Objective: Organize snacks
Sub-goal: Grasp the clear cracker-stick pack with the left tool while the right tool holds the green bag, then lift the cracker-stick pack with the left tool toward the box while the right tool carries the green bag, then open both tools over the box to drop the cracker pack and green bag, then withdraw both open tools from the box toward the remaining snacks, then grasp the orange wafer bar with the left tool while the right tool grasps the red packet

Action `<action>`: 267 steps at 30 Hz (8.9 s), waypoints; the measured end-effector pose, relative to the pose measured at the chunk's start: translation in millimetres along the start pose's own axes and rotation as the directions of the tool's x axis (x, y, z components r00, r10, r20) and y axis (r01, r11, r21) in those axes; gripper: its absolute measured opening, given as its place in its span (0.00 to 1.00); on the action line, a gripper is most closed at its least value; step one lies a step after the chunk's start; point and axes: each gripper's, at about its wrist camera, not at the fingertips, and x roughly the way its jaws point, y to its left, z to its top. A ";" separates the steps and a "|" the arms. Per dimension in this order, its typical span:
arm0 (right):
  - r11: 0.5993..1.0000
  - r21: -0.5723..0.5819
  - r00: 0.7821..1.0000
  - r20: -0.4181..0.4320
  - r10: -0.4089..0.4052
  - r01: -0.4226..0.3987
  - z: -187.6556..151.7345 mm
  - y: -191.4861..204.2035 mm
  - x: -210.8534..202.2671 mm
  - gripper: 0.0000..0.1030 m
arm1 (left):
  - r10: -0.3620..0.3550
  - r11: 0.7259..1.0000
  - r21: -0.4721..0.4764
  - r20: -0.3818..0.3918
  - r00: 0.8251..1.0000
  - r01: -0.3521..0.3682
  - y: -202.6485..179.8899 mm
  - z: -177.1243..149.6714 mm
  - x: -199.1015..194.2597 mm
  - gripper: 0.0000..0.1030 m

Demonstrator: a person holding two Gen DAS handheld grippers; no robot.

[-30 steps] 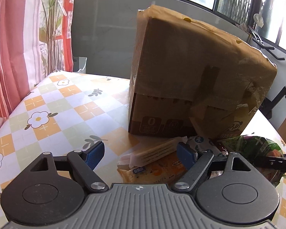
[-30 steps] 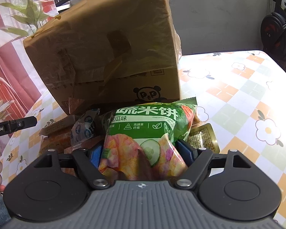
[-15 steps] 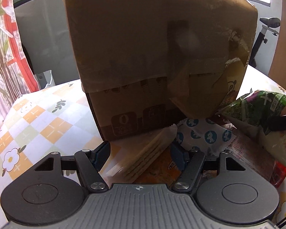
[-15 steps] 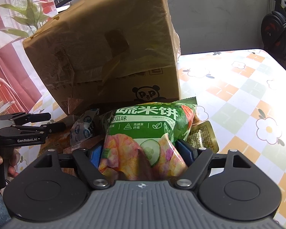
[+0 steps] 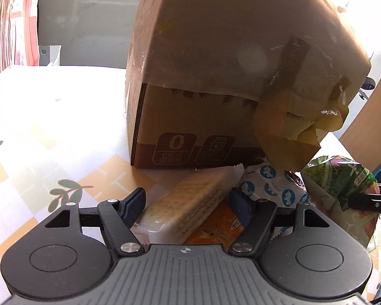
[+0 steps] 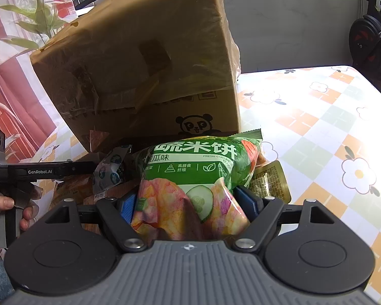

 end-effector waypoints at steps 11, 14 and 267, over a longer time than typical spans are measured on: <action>1.000 0.003 1.000 0.000 0.000 0.000 -0.1 0.4 -0.3 0.77 | -0.001 0.999 -0.035 0.044 0.999 0.002 8.9 0.6 -27.6 0.24; 1.000 0.002 1.000 0.001 0.000 0.000 -0.2 0.3 -0.4 0.77 | 0.031 0.999 -0.034 0.051 0.998 -0.029 10.1 -2.9 -37.4 0.23; 0.957 -0.284 0.995 -0.049 -0.082 0.065 -73.8 14.3 10.4 0.56 | 0.211 0.977 0.013 0.008 0.977 -0.211 -50.9 -39.8 -31.7 0.67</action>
